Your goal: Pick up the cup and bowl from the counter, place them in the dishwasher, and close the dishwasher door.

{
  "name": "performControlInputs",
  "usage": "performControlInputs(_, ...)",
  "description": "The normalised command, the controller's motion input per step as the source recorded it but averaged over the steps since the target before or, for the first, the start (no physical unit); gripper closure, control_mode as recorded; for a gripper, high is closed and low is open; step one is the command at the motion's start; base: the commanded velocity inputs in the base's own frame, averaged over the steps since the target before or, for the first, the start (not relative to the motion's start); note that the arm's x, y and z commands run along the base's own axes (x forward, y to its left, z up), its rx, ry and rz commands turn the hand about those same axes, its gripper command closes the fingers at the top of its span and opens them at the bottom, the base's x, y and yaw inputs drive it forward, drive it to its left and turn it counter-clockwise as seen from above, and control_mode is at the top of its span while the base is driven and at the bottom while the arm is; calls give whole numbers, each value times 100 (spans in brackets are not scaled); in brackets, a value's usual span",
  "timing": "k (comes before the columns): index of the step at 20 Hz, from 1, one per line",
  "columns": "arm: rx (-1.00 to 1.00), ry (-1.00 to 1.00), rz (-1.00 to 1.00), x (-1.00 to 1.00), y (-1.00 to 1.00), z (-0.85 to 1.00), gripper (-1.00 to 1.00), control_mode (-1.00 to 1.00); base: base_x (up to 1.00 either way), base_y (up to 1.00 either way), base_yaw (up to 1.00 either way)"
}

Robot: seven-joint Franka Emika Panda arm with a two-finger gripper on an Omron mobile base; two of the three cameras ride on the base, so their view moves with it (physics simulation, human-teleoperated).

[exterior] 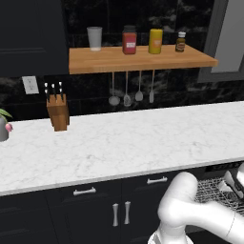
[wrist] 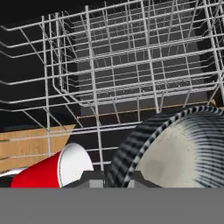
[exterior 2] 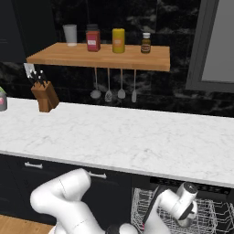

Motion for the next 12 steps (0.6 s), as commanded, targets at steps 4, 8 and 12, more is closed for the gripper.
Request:
performControlInputs(4,5,-2,0,24,0,-56,100,-100,0,0,0)
performControlInputs(8,9,0,0,8,0,-44,100,-100,0,0,0)
performControlInputs(12,4,0,0,0,0,-23,-100,-100,0,0,0)
